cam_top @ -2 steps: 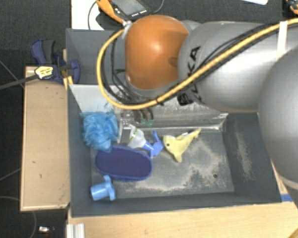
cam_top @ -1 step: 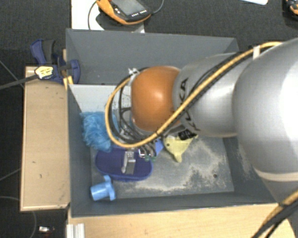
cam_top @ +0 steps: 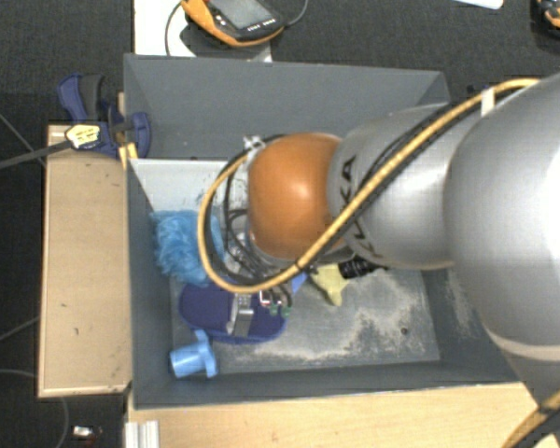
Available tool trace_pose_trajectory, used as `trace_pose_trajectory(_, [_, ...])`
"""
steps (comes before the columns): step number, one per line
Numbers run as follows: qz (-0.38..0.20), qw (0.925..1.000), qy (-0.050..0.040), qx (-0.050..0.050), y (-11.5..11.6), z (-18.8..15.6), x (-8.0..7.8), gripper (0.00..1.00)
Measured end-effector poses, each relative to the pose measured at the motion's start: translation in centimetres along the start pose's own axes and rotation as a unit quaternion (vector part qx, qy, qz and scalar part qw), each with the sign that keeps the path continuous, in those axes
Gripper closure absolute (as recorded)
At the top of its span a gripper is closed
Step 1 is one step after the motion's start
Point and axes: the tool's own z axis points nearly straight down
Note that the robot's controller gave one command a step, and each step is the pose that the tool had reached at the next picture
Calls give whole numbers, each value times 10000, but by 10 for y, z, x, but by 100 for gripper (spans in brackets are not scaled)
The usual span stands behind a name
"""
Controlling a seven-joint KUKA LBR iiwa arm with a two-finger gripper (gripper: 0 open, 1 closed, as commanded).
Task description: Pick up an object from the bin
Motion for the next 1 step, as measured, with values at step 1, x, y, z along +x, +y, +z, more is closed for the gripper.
trace_pose_trajectory(1, [650,9978,68,48,-53,26,27,0])
